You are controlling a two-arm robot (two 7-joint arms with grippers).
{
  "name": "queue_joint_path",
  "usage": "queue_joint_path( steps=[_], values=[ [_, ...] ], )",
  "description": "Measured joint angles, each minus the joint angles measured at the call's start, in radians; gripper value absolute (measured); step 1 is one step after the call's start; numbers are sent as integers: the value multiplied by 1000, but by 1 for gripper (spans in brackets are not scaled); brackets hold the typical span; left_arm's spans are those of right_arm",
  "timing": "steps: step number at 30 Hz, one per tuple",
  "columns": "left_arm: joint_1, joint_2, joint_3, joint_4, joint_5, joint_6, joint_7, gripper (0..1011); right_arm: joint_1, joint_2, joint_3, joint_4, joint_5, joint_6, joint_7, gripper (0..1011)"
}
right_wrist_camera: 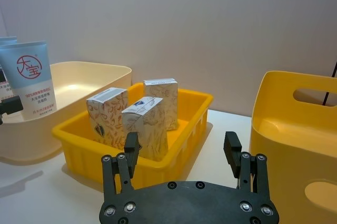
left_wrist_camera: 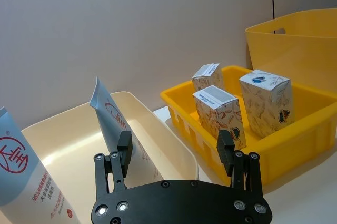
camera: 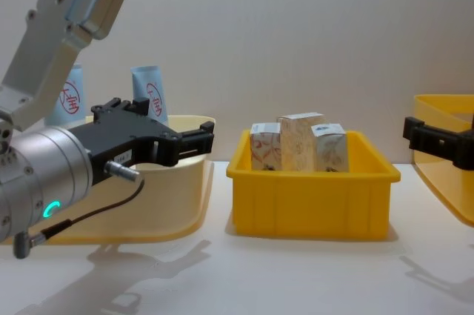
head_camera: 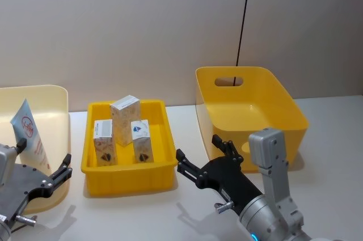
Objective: Bimanual collaborative sorting of washing and personal care products
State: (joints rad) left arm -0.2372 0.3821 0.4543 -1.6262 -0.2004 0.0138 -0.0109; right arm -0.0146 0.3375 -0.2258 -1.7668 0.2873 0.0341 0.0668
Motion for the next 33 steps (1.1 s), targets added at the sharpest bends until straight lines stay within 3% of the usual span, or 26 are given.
queue_joint_path(
  steps=[15, 26, 33],
  values=[
    [8, -3, -19, 0, -17, -8, -7, 1003, 0, 0, 0, 0, 0, 0, 0, 1004],
    [52, -16, -67, -25, -71, -21, -8, 1003, 0, 0, 0, 0, 0, 0, 0, 1004],
    [81, -35, -101, -49, -122, 1, 1, 1003, 0, 0, 0, 0, 0, 0, 0, 1004]
  ],
)
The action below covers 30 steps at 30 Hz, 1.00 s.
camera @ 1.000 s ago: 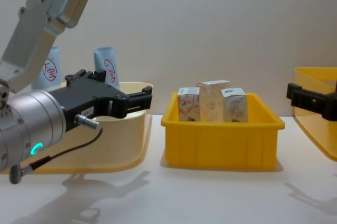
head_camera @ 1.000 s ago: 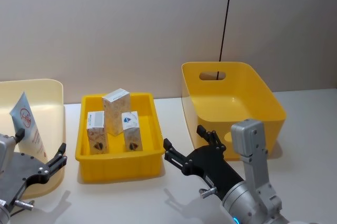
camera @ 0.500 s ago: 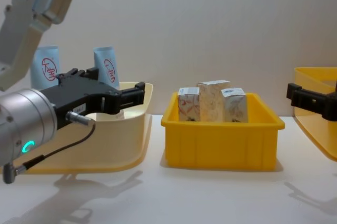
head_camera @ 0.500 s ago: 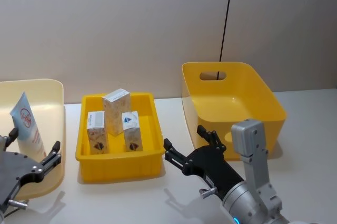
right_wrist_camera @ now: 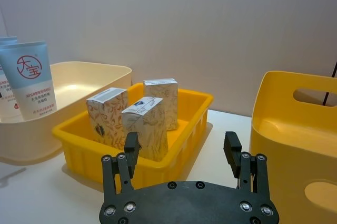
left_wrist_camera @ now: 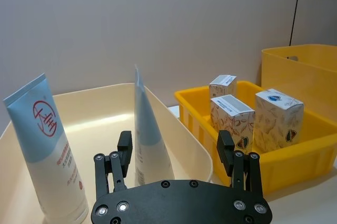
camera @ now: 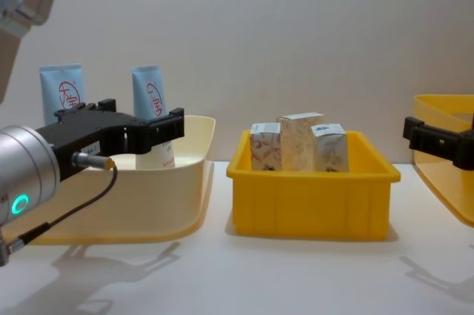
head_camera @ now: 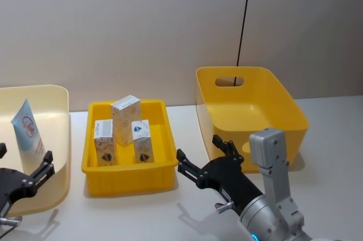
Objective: Bimanual collaborative sorting of washing and personal care products
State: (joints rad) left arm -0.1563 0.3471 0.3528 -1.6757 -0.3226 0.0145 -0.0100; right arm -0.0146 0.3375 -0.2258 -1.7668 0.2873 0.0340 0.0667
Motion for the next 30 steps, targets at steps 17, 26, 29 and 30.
queue_joint_path(
  steps=[17, 26, 29, 30],
  values=[
    [-13, -41, -39, -24, -76, 99, 4, 1003, 0, 0, 0, 0, 0, 0, 0, 1004],
    [-59, -58, -23, 6, -76, 128, -24, 1003, 0, 0, 0, 0, 0, 0, 0, 1004],
    [-76, -63, -16, 20, -71, 135, -30, 1003, 0, 0, 0, 0, 0, 0, 0, 1004],
    [-80, -64, -15, 22, -68, 138, -32, 1003, 0, 0, 0, 0, 0, 0, 0, 1004]
  ],
)
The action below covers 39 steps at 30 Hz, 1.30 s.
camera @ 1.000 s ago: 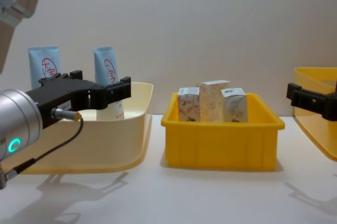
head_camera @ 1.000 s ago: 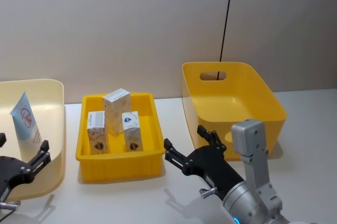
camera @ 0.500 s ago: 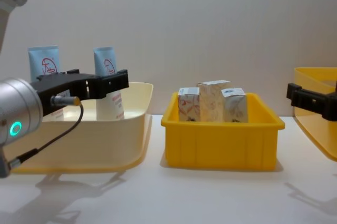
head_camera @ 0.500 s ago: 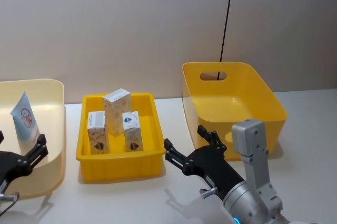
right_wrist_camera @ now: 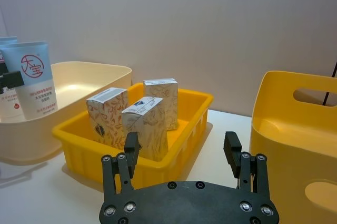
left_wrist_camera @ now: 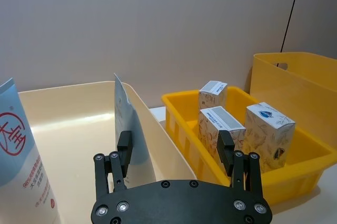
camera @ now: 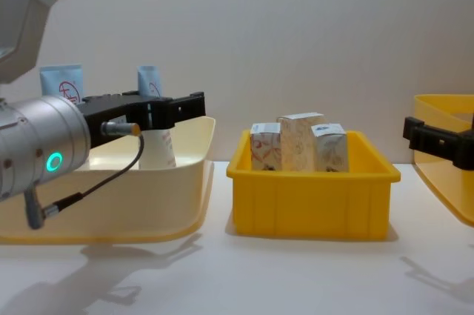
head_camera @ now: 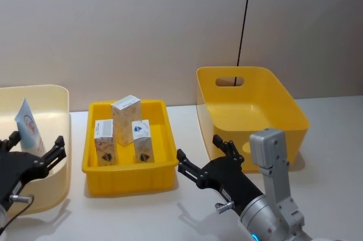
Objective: Bimanual collaborative sorting of washing and personal care products
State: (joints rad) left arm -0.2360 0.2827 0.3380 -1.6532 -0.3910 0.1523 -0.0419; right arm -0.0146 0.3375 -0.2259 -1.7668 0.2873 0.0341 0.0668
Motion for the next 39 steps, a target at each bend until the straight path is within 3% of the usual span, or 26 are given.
queue_joint_path(
  steps=[11, 24, 39],
  values=[
    [-46, -18, 11, 53, 38, 27, 16, 1003, 0, 0, 0, 0, 0, 0, 0, 1004],
    [-91, -41, -2, 132, 71, 50, 51, 1003, 0, 0, 0, 0, 0, 0, 0, 1004],
    [-134, -73, -20, 207, 74, 55, 57, 992, 0, 0, 0, 0, 0, 0, 0, 1004]
  ],
)
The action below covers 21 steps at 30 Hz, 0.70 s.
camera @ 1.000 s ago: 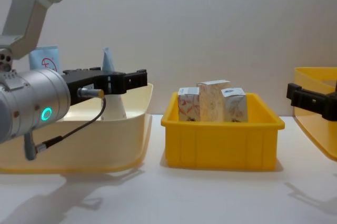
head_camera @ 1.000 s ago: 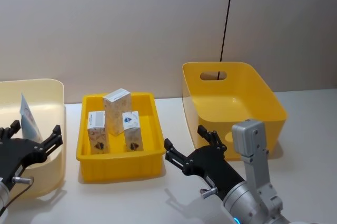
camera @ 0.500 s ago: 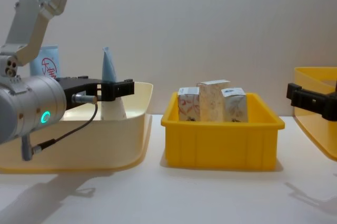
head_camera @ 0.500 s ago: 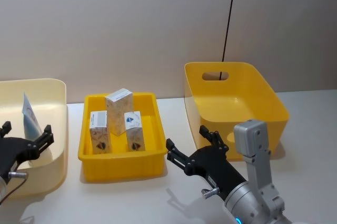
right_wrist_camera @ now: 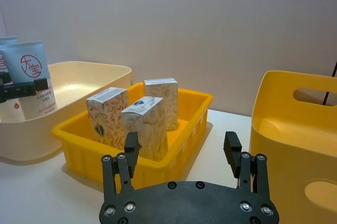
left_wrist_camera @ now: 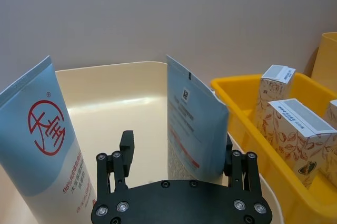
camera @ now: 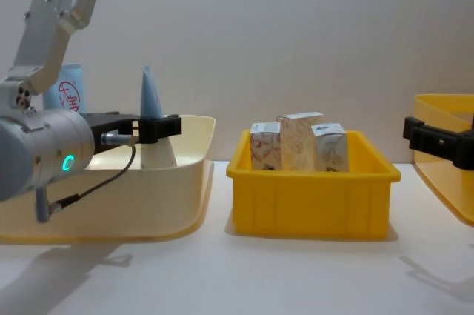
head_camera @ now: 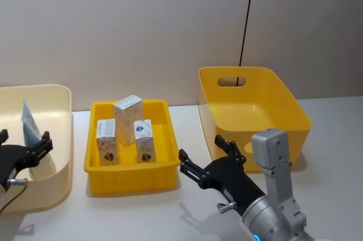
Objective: Bimanual collaborative sorting of washing and personal care products
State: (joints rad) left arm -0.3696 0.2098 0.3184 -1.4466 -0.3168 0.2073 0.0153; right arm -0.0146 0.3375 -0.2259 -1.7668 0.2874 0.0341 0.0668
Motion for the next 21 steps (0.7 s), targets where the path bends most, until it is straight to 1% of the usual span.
queue_joint_path(
  steps=[2, 6, 7, 8, 11, 13, 15, 16, 17, 19, 21],
  values=[
    [-4, -3, -2, 7, 0, 0, 0, 961, 0, 0, 0, 0, 0, 0, 0, 1004],
    [-9, -7, -3, 15, 0, 0, -1, 859, 0, 0, 0, 0, 0, 0, 0, 1004],
    [-11, -8, -4, 18, 0, 0, -2, 832, 0, 0, 0, 0, 0, 0, 0, 1004],
    [-11, -8, -4, 18, 0, 0, -2, 780, 0, 0, 0, 0, 0, 0, 0, 1004],
    [-14, -10, -5, 23, 0, 0, -3, 727, 0, 0, 0, 0, 0, 0, 0, 1004],
    [-16, -11, -6, 25, 0, 0, -3, 640, 0, 0, 0, 0, 0, 0, 0, 1004],
    [-16, -12, -6, 26, 0, 0, -3, 603, 0, 0, 0, 0, 0, 0, 0, 1004],
    [-17, -13, -6, 28, 0, 0, -3, 541, 0, 0, 0, 0, 0, 0, 0, 1004],
    [-18, -13, -6, 29, 0, 0, -3, 526, 0, 0, 0, 0, 0, 0, 0, 1004],
    [-19, -13, -7, 30, 0, 0, -3, 439, 0, 0, 0, 0, 0, 0, 0, 1004],
    [-19, -14, -7, 32, 0, 0, -3, 399, 0, 0, 0, 0, 0, 0, 0, 1004]
  ],
)
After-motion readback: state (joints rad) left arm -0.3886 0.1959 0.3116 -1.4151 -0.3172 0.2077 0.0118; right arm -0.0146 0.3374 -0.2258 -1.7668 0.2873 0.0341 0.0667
